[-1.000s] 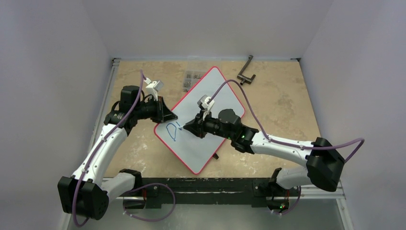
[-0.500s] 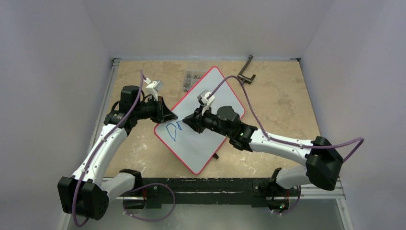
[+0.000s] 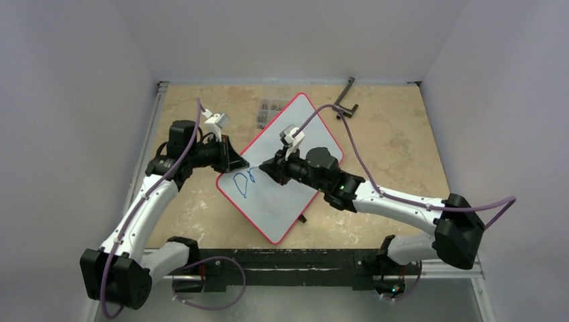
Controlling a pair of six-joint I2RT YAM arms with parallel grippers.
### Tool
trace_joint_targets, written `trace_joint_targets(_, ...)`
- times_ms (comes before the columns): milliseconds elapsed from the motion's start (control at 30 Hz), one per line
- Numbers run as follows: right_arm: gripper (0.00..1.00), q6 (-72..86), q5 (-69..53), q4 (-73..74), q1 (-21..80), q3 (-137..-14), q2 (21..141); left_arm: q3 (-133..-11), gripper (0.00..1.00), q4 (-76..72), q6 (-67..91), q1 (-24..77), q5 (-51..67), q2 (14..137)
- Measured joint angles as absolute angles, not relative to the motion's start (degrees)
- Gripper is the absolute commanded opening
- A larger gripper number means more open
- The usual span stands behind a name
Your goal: Write a sentence on the whiteboard
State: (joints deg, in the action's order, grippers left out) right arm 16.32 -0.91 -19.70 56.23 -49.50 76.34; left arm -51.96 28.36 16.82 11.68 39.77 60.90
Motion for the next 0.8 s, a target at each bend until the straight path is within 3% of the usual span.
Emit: trace_joint_targets(800, 0.0, 16.7, 0.6, -18.9, 56.2, -47.9, 74.3, -52.0, 0.0, 28.4, 16.8, 11.8, 39.6, 60.6)
